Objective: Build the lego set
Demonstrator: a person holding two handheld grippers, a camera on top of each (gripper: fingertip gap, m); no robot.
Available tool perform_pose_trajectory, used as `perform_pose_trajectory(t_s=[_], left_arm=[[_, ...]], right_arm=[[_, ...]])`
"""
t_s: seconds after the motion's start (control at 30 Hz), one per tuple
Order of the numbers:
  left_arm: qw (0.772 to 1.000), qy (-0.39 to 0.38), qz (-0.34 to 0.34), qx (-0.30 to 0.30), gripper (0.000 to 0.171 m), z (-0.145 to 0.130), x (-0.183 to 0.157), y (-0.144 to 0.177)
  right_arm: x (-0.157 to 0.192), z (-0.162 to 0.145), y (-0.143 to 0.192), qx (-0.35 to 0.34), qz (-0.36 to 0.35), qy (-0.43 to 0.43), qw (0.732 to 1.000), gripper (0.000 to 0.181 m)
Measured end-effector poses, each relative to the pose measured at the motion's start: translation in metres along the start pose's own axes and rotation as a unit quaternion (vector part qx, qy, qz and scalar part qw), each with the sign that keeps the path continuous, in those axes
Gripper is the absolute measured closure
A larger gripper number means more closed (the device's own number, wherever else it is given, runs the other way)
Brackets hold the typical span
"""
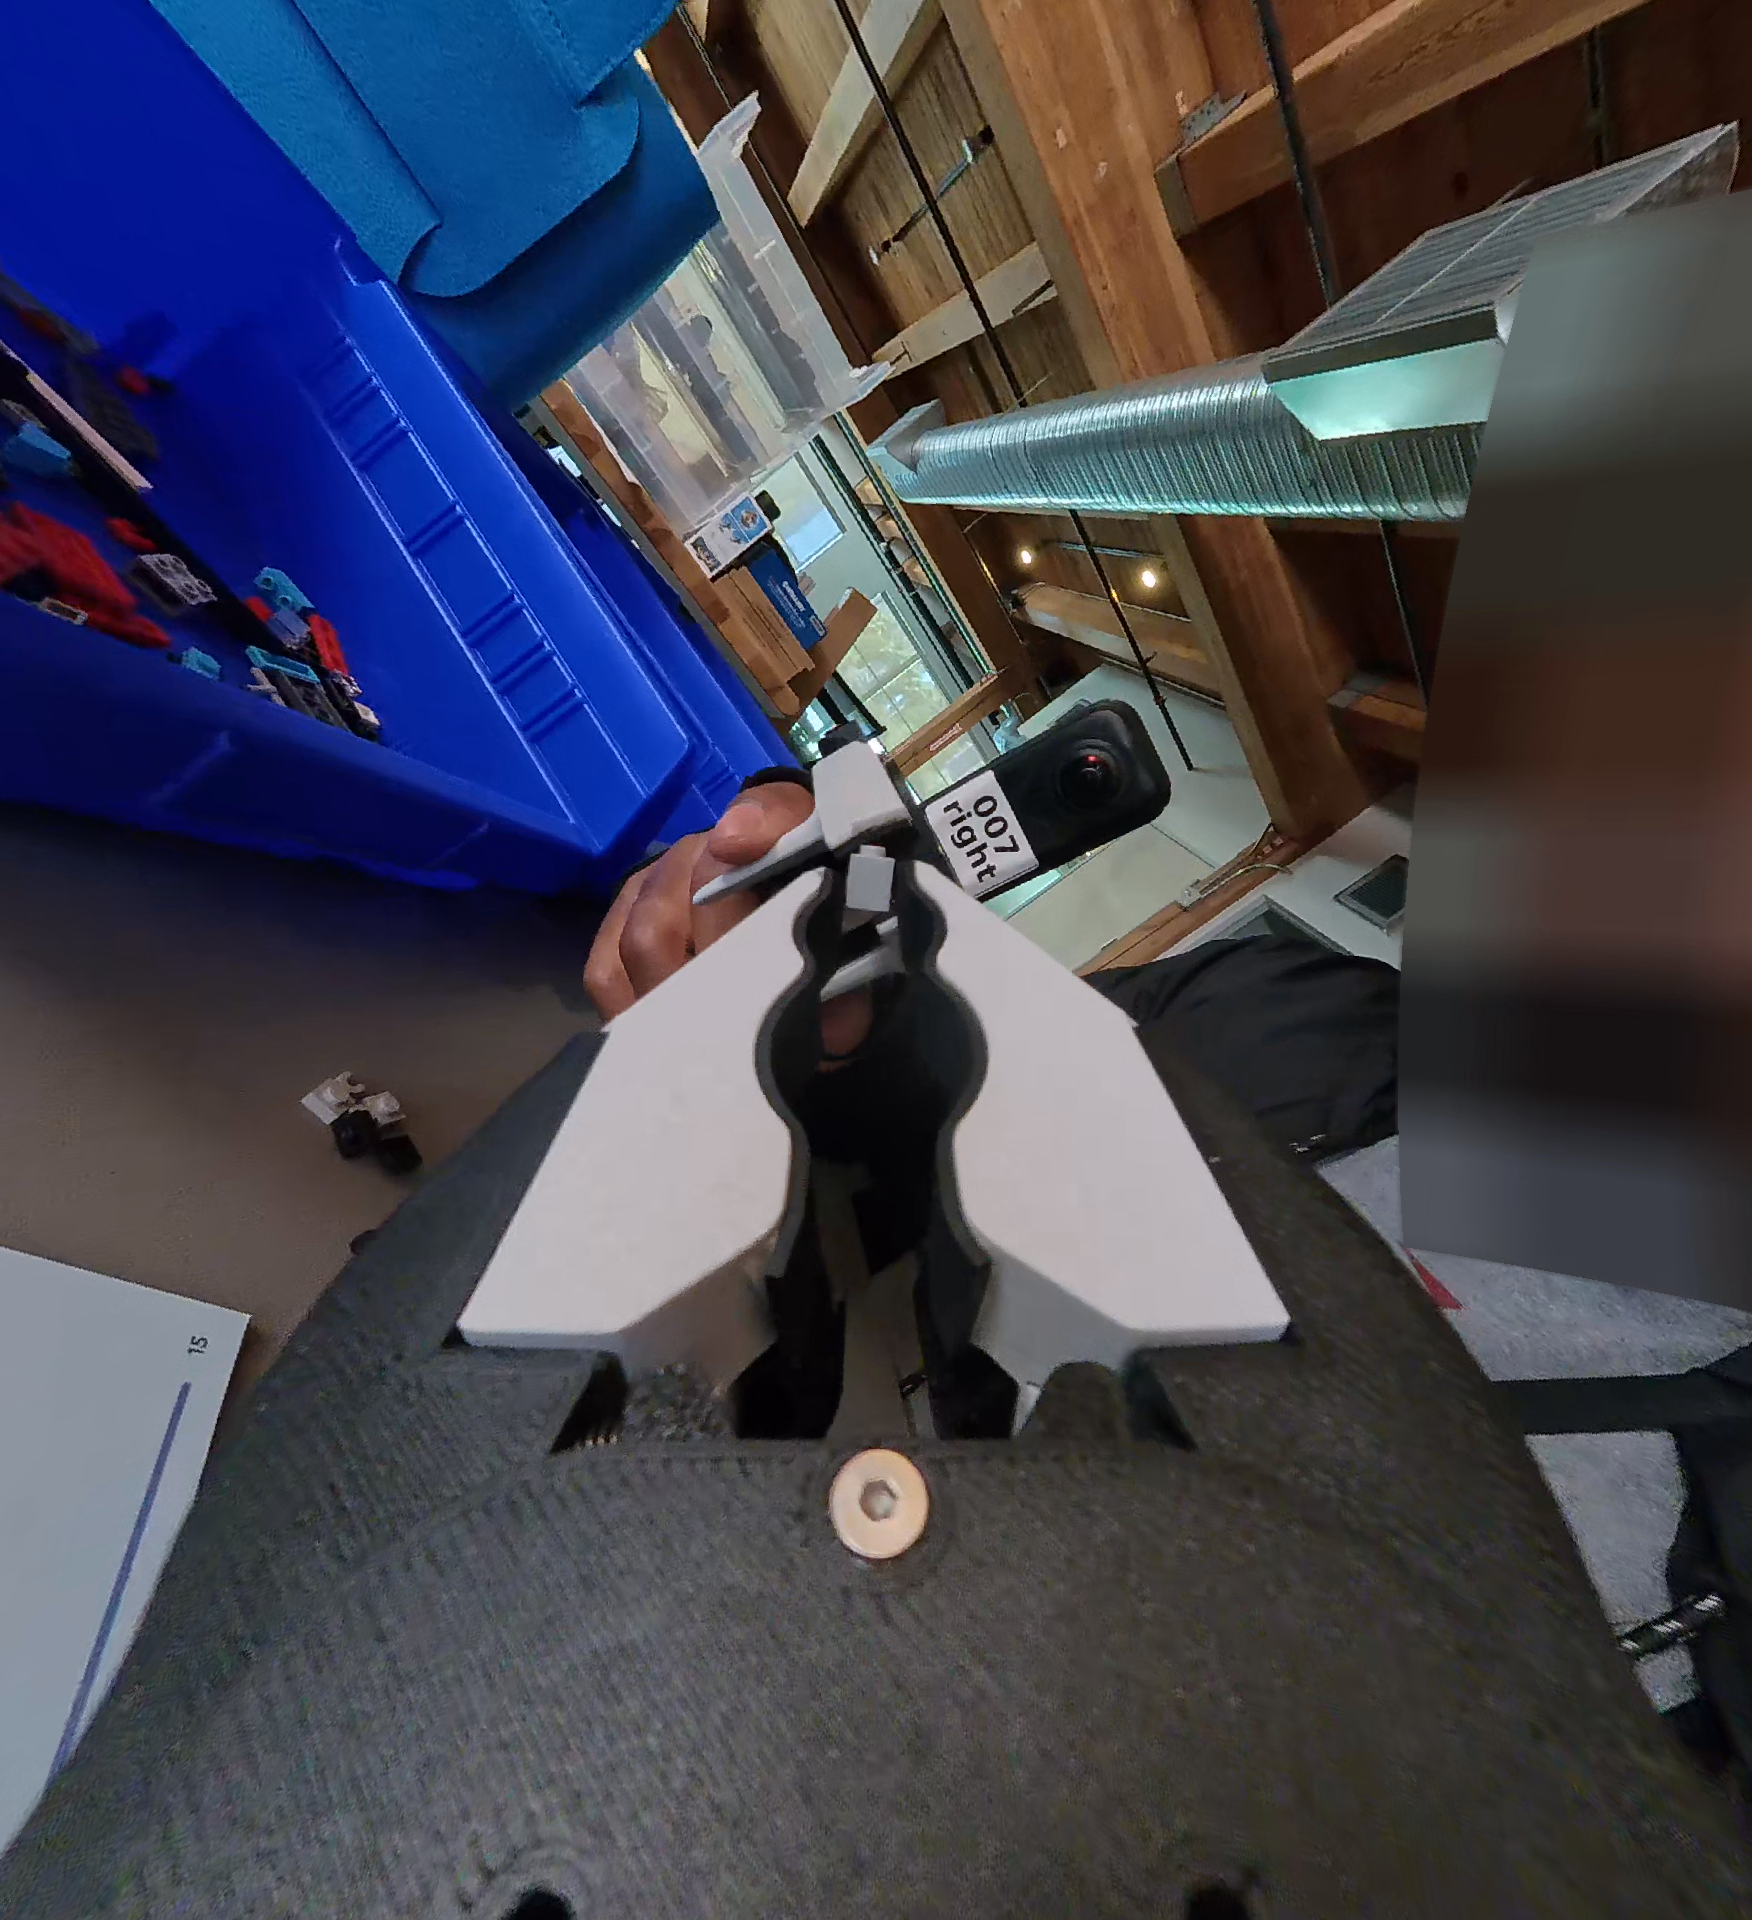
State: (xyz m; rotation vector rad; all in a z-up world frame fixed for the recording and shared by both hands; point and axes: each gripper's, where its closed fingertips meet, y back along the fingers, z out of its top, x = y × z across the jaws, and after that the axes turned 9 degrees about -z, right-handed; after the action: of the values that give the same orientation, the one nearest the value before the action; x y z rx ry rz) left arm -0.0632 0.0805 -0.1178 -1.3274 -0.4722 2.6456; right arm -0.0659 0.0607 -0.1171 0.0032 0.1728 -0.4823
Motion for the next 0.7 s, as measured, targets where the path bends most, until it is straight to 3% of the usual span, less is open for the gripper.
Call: perform_pose_trajectory(t_s=[0.47,0.7], left_arm=[[1.0,-0.011,-0.009,0.004,0.163,0.0006,-0.0046,0.0009],[0.999,-0.041,0.014,-0.005,0.163,0.0073,-0.0032,0.0058]], right_arm=[[0.0012,0.0022,0.0023,-0.007,-0.006,0.05,0.999,0.169],[-0.0057,-0.0037,0.0054,0.025,-0.008,0.016,1.0,0.163]])
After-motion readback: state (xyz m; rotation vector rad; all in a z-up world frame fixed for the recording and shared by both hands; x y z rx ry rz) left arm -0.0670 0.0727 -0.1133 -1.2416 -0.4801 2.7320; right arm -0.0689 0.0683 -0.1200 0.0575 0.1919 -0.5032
